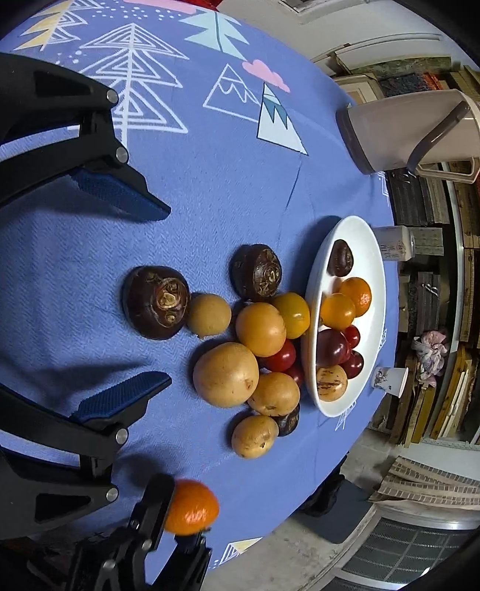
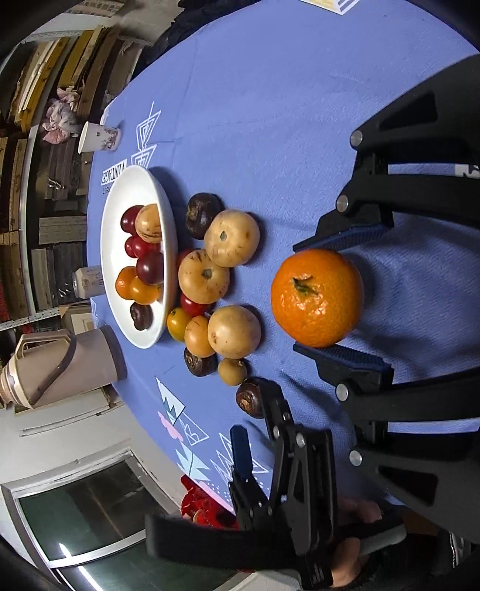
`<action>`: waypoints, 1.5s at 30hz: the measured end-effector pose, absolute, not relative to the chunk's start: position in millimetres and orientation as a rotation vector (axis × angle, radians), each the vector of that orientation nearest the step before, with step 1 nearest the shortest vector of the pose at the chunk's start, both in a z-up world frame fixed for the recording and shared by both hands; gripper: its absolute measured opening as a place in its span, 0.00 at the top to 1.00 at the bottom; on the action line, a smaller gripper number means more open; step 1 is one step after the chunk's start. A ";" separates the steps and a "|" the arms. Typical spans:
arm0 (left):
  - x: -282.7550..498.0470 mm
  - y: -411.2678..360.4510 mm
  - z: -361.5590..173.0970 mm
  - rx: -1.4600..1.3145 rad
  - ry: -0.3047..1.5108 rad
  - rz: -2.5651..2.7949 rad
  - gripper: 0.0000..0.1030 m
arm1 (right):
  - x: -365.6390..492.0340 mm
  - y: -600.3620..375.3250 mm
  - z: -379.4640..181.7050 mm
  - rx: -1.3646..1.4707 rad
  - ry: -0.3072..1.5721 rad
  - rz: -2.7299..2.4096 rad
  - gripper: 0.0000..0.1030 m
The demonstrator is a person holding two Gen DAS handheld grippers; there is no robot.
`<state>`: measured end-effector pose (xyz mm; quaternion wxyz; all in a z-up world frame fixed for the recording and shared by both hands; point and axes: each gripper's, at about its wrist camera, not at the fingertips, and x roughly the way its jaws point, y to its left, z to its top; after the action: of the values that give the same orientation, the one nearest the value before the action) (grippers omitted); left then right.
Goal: Organize fruits
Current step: 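Grasp a mandarin with the right tool while the left grasps another dark brown fruit, then lower the mandarin and brown fruit onto the white plate and open both tools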
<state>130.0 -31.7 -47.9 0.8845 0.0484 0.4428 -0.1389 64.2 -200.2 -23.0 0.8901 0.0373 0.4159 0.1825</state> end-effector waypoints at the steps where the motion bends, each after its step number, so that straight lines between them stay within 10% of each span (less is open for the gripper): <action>1: 129.9 -31.5 -49.2 0.101 0.927 -0.288 0.30 | 64.6 -198.2 -22.6 0.079 0.862 0.381 0.56; 7: 133.1 -32.2 -52.9 0.109 0.940 -0.283 0.59 | 65.1 -197.3 -25.9 0.093 0.870 0.389 0.56; 45: 239.3 -54.7 27.3 0.078 0.832 -0.251 0.59 | 194.3 -205.8 34.5 0.075 0.783 0.353 0.55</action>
<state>239.3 -54.7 27.3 0.9063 0.0377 0.4029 -0.1216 194.3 -205.8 34.5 0.9085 0.0366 0.3796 0.1709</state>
